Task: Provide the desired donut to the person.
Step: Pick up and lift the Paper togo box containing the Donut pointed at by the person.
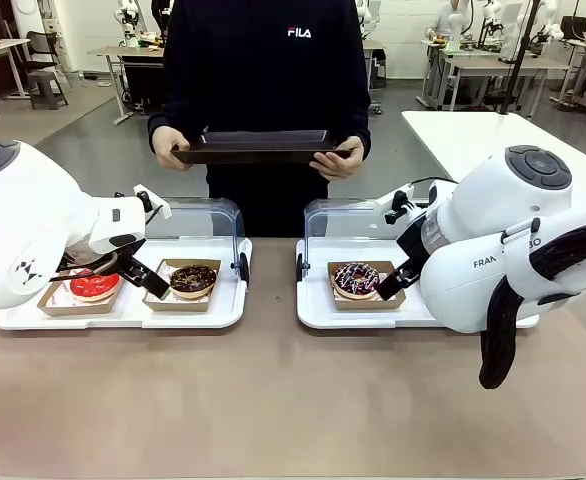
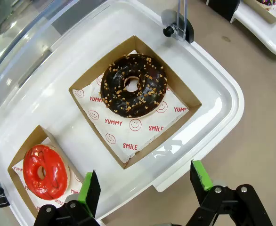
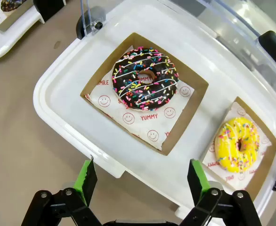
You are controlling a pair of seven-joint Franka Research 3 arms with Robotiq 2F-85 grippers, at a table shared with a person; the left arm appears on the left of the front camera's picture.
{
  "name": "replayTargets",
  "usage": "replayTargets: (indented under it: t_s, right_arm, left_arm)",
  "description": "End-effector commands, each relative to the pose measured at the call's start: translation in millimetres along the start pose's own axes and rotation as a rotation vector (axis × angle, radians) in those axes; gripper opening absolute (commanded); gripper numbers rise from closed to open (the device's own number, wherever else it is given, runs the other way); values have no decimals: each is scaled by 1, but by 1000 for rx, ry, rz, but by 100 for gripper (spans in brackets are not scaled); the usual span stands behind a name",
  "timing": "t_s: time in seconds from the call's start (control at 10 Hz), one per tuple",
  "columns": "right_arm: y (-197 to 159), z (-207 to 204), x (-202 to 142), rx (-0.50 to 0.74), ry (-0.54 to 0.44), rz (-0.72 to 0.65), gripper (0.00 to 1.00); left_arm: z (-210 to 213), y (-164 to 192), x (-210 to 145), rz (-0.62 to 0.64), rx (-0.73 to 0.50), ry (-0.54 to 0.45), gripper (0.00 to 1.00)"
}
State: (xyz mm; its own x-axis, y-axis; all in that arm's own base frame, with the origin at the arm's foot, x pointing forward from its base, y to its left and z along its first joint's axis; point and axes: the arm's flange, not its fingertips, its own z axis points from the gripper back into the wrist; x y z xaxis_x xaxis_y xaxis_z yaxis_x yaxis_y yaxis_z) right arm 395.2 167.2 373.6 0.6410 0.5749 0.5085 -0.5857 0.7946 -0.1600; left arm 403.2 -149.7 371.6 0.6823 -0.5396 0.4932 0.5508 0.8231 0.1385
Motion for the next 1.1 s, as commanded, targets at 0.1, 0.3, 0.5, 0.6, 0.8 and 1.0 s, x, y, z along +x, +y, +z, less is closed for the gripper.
replayTargets:
  t_s: [0.1, 0.3, 0.5, 0.6, 0.8, 1.0]
  right_arm:
    - [0, 0, 0, 0, 0, 0, 100]
    - [0, 0, 0, 0, 0, 0, 100]
    - [0, 0, 0, 0, 0, 0, 100]
    - [0, 0, 0, 0, 0, 0, 100]
    - [0, 0, 0, 0, 0, 0, 100]
    - [-37, 63, 6, 5, 32, 72, 100]
  left_arm:
    - [0, 0, 0, 0, 0, 0, 100]
    - [0, 0, 0, 0, 0, 0, 100]
    - [0, 0, 0, 0, 0, 0, 100]
    - [0, 0, 0, 0, 0, 0, 100]
    - [0, 0, 0, 0, 0, 0, 100]
    - [53, 18, -8, -69, -42, 45, 100]
